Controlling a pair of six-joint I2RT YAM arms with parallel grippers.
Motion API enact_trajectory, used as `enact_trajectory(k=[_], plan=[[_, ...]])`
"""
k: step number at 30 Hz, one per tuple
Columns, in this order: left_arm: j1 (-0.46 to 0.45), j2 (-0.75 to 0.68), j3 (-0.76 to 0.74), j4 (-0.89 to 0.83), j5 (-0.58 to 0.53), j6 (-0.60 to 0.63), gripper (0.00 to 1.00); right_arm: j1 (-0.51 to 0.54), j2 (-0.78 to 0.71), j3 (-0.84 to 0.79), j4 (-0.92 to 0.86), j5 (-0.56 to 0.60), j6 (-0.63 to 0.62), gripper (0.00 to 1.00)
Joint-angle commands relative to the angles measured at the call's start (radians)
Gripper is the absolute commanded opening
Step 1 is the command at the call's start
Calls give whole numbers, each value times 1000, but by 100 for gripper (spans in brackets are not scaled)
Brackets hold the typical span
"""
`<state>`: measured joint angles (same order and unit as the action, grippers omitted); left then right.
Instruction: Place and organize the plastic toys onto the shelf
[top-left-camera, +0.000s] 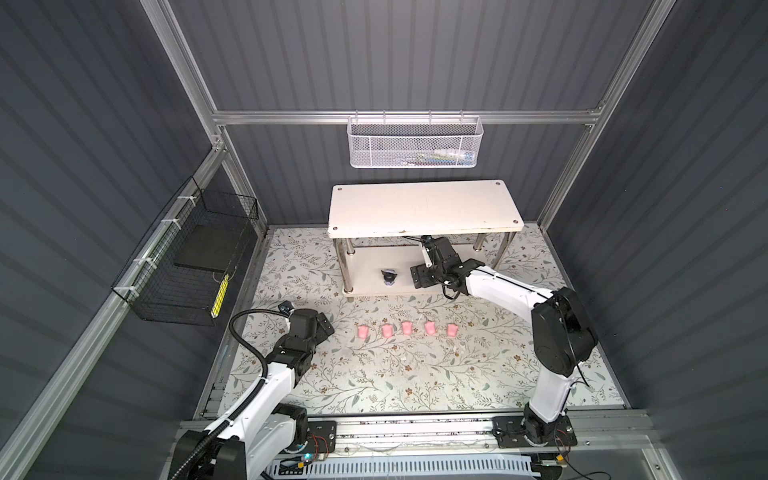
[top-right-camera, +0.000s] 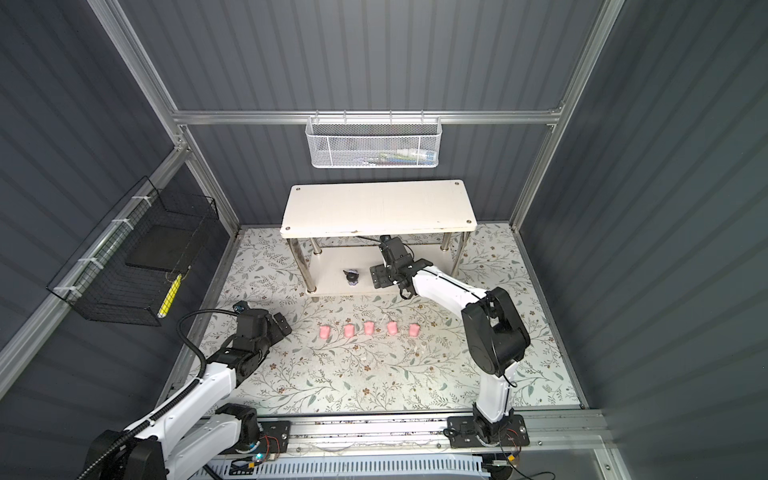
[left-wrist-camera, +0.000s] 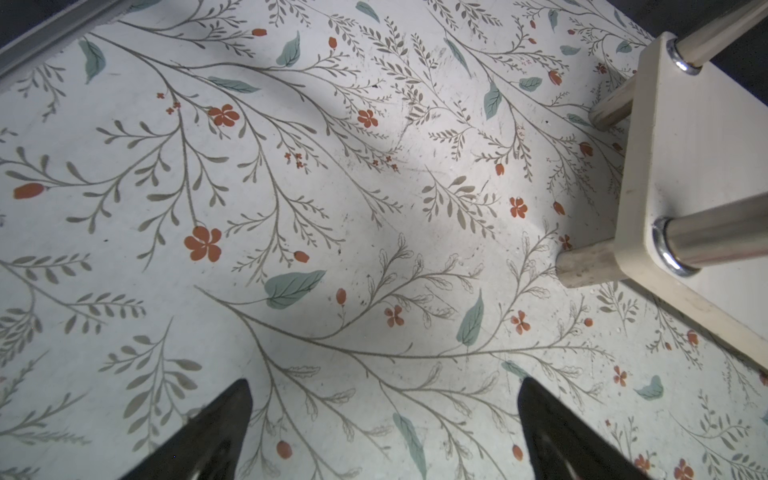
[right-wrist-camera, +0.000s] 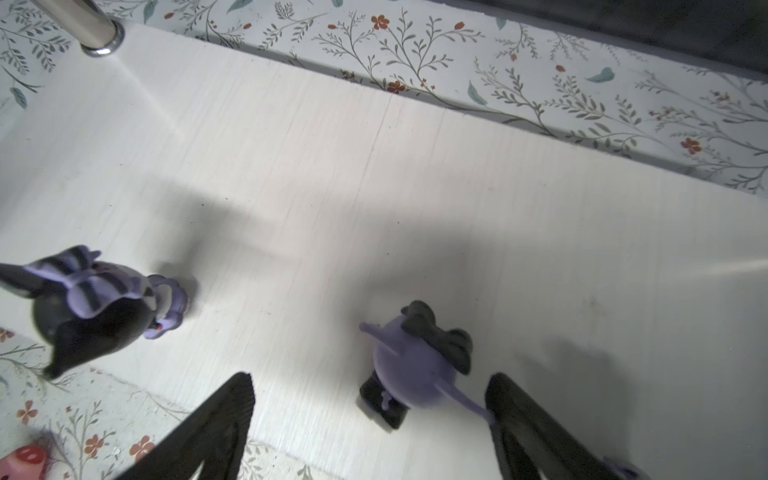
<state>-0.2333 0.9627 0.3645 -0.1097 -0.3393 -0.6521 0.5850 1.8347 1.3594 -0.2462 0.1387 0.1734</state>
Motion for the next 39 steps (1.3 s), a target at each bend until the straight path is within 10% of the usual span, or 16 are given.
enact_trajectory(k=[1, 26, 39], plan=[[-1, 2, -8, 11, -5, -13, 100, 1, -48, -24, 23, 12, -7, 89], [-1, -18, 4, -4, 11, -15, 100, 145, -426, -362, 181, 36, -21, 91], [-1, 10, 1, 38, 25, -13, 100, 410, -746, -563, -24, 283, 335, 89]])
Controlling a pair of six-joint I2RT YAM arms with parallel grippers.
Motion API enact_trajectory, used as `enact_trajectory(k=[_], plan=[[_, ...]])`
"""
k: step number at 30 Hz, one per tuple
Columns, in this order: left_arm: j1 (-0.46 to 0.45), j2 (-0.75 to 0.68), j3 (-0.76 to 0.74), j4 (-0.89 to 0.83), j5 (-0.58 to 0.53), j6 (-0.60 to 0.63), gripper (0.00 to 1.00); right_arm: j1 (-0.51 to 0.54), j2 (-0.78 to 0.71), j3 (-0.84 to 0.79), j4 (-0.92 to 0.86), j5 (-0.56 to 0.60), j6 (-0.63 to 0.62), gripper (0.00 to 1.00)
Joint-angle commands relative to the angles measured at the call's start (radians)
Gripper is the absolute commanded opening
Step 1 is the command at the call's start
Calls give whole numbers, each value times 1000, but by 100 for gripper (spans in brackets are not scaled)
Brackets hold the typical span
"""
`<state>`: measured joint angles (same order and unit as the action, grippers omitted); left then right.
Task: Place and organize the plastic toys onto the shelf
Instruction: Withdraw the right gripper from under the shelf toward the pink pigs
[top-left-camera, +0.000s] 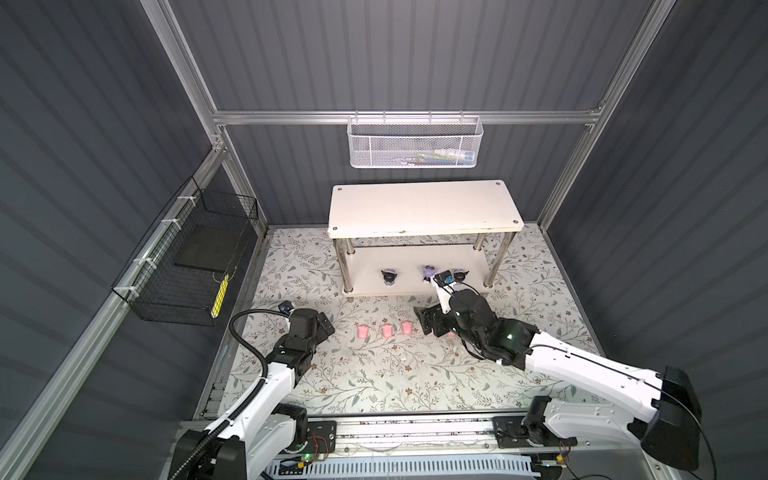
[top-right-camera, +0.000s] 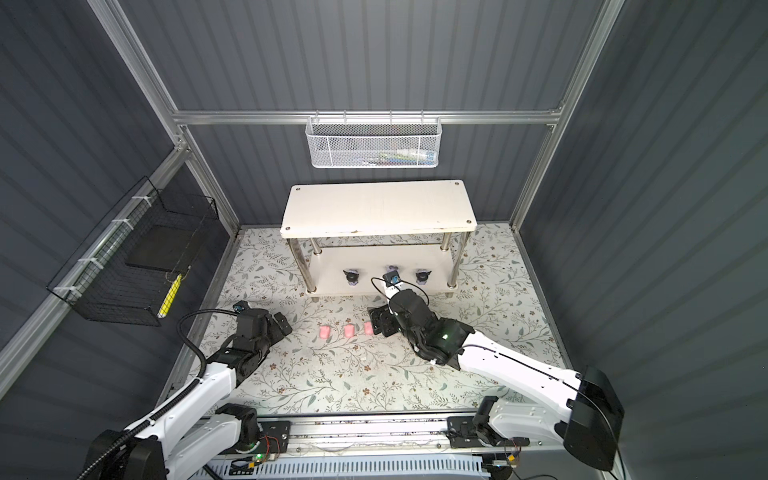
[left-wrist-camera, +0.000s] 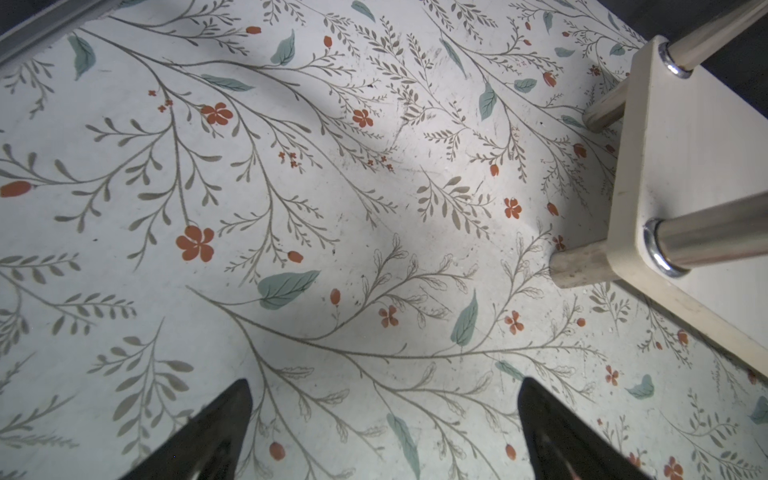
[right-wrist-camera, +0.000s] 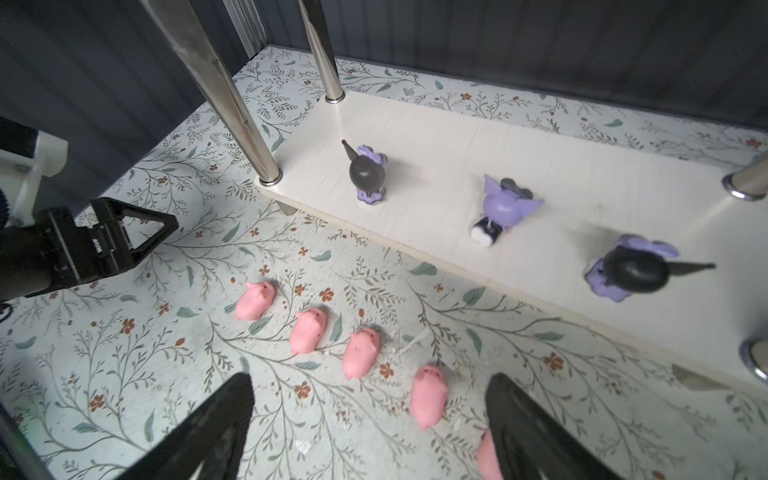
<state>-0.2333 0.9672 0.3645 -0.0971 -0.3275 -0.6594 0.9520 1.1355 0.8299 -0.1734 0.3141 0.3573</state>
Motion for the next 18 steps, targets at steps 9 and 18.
enact_trajectory(k=[9, 18], plan=[[-1, -28, -12, 24, 27, 1, 100, 105, -80, -154, -200, 276, 538, 80], [-1, -64, -15, -6, 28, 7, 100, -42, 57, -199, -73, 149, 616, 74]])
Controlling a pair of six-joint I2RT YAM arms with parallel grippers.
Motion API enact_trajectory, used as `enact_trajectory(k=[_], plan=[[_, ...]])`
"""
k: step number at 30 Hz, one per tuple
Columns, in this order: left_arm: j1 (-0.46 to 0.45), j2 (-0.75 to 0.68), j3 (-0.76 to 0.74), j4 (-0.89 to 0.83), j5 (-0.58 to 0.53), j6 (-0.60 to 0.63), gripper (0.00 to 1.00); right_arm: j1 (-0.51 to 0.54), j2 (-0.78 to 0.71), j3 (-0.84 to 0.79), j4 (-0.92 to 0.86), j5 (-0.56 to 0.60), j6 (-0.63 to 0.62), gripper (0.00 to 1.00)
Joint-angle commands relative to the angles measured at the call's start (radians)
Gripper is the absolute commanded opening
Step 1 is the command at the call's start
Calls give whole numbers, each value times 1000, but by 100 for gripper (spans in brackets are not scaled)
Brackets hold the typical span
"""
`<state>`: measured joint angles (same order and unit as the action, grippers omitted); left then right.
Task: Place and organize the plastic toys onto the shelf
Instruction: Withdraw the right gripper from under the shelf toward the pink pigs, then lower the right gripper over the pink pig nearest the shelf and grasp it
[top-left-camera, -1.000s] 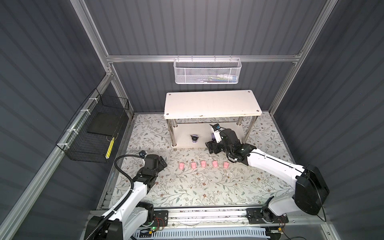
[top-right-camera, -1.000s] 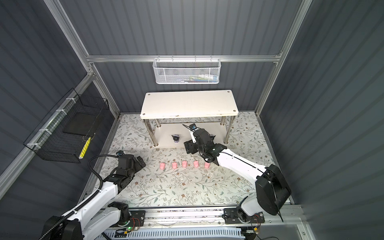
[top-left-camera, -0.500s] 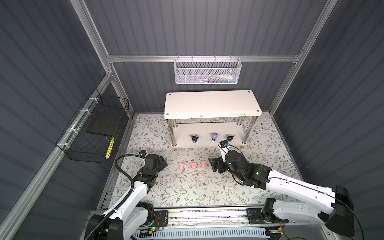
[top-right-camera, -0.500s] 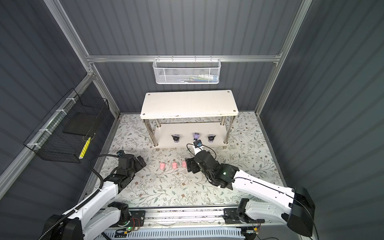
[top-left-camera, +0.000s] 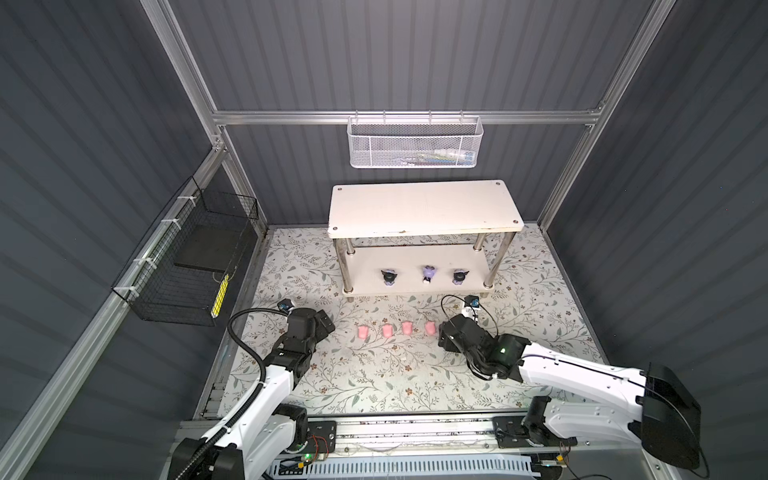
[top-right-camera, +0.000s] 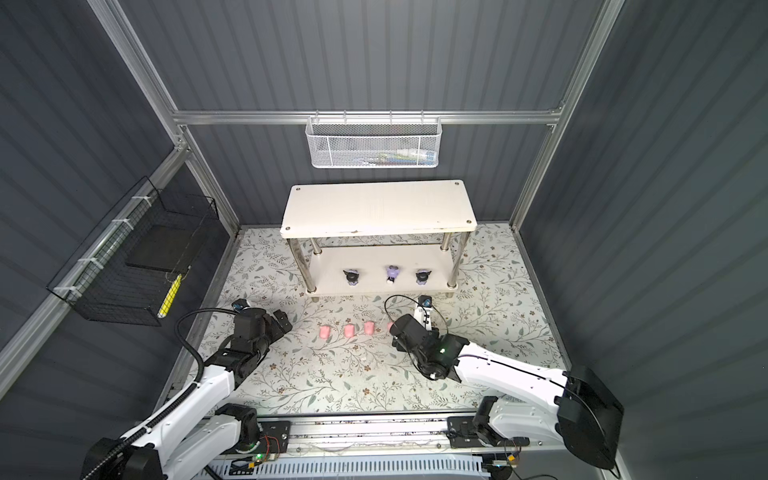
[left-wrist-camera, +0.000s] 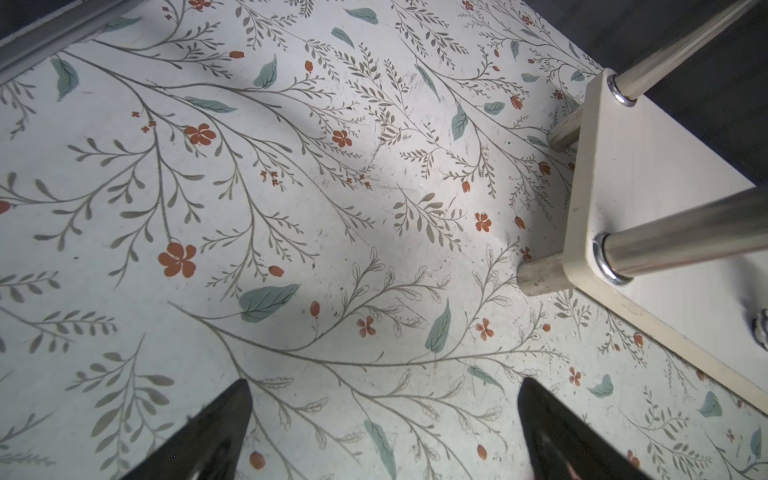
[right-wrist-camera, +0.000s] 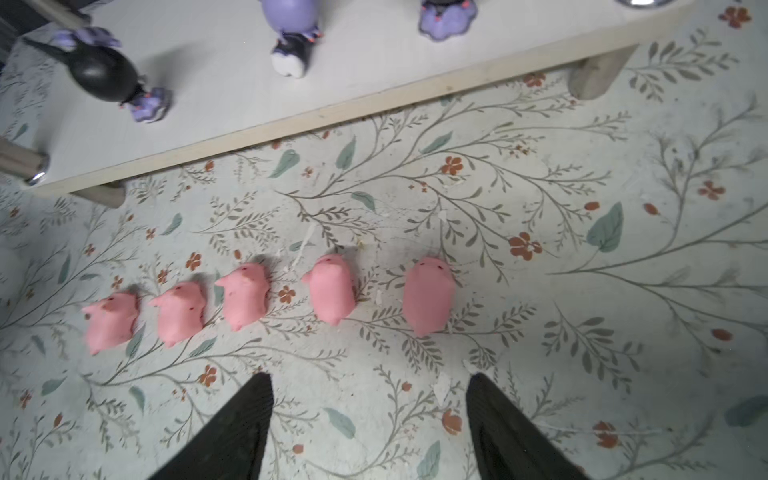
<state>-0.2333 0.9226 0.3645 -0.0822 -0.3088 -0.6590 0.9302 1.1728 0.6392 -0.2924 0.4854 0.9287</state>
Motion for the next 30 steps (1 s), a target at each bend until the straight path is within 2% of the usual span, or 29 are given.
enact_trajectory(k=[1, 4, 6, 30], plan=[[-1, -21, -16, -22, 9, 8, 100, -32, 34, 2, 39, -27, 37, 73], [-1, -15, -16, -21, 4, 7, 100, -87, 90, 19, 49, -83, 29, 64], [-1, -6, -15, -16, 4, 5, 100, -105, 120, 18, 75, -107, 26, 61], [-1, 45, -7, 14, 7, 6, 100, -152, 413, 167, -22, -110, 19, 63]])
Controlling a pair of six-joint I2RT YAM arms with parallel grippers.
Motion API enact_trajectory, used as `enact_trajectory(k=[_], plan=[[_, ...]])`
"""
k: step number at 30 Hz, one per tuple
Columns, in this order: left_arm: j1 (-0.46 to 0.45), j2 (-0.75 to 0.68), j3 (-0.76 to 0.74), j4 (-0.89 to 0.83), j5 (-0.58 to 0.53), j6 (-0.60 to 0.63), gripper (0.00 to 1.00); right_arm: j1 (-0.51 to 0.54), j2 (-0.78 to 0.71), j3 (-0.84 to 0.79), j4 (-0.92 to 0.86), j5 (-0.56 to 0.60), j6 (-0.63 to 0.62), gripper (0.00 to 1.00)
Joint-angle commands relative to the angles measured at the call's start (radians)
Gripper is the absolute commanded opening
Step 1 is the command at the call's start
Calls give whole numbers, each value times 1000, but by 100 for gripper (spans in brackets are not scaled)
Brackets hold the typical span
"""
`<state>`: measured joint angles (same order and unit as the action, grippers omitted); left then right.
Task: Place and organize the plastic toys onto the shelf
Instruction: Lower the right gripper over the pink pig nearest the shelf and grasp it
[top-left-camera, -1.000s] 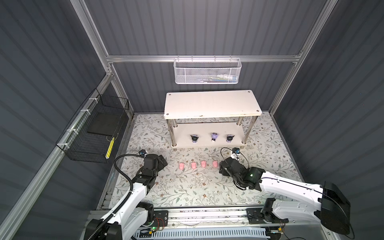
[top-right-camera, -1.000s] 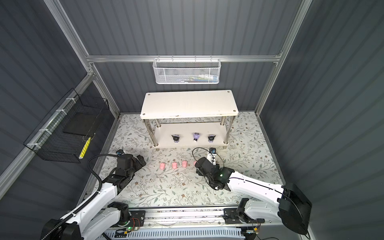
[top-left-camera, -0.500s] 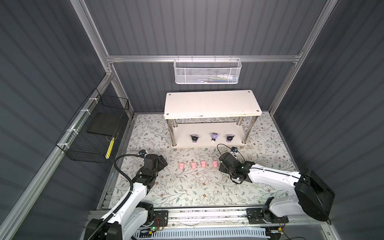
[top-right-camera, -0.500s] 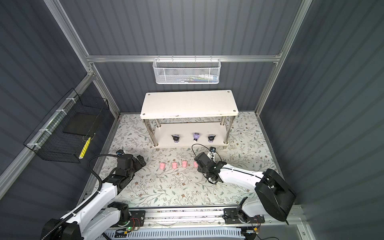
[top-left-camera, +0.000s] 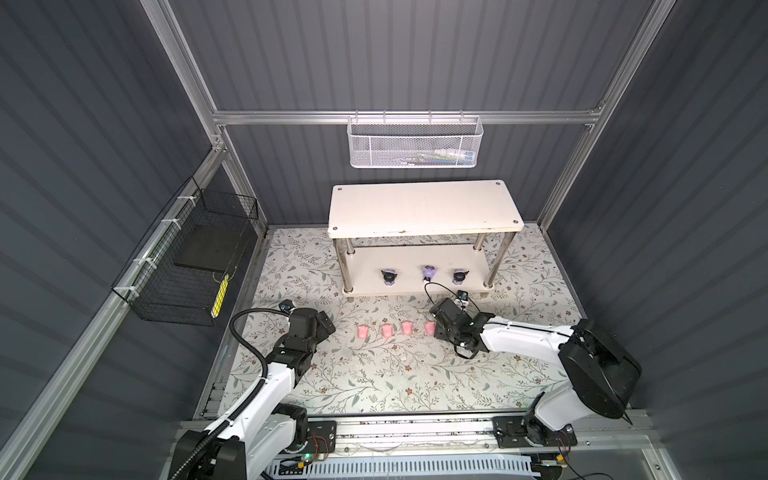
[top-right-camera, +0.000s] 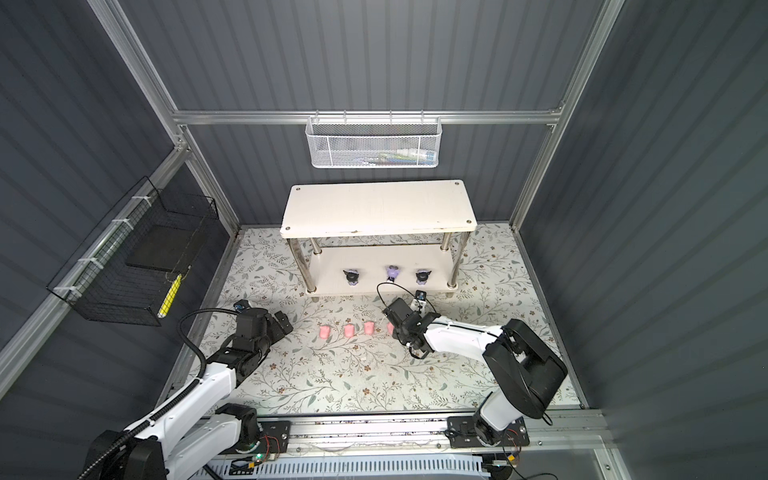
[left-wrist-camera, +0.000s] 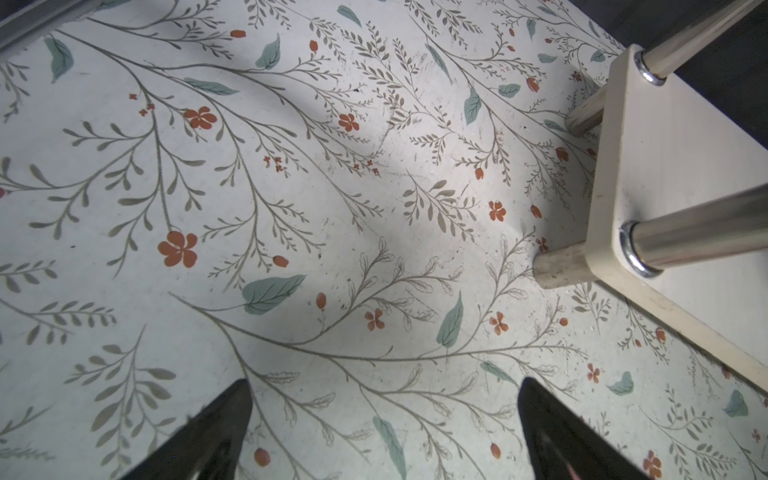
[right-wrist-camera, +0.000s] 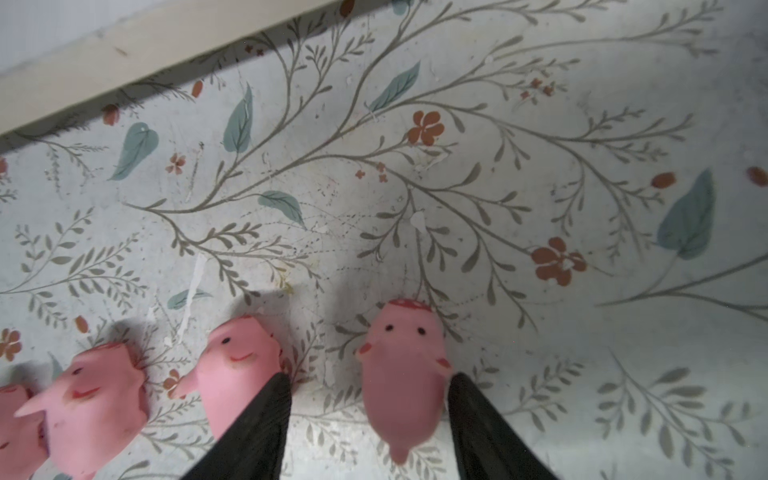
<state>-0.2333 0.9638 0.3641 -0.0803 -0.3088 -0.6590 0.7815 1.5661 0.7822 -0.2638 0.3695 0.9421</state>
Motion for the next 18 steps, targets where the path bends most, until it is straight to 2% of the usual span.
enact_trajectory(k=[1, 11, 18], plan=[[-1, 3, -8, 13, 6, 6, 100, -4, 21, 25, -56, 10, 10, 63], [-1, 6, -22, 21, 4, 0, 100, -34, 33, 14, -49, -12, 16, 63], [-1, -1, -22, 16, -5, 3, 100, -48, 60, 29, -43, -27, 5, 58]])
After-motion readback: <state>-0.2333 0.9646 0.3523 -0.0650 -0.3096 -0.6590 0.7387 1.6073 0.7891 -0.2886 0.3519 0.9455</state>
